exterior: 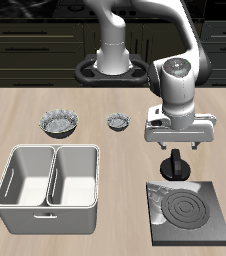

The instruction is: Turn off the flat stove and place the smallest bowl on it

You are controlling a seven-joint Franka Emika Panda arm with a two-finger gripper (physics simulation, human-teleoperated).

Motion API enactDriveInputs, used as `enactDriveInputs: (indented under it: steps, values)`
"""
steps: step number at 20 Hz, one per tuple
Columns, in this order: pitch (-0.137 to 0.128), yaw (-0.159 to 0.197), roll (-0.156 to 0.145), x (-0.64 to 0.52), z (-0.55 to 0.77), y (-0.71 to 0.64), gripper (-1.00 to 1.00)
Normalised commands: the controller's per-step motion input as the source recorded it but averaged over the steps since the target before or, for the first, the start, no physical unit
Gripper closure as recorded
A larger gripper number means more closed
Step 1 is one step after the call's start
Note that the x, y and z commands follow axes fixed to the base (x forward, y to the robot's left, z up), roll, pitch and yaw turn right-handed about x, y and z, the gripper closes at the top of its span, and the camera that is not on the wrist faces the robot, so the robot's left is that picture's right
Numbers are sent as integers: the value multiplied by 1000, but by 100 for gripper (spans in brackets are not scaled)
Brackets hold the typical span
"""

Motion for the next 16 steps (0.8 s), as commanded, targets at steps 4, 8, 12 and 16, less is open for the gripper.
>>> enactDriveInputs:
  steps: [4,8,12,16]
  values:
    - [-18,233,-51,-108,224,-88,-100]
    - [-32,174,-22,-67,193,-82,-100]
    - [-30,227,-53,-149,184,-141,-100]
    - [-1,155,-20,-89,54,-37,-100]
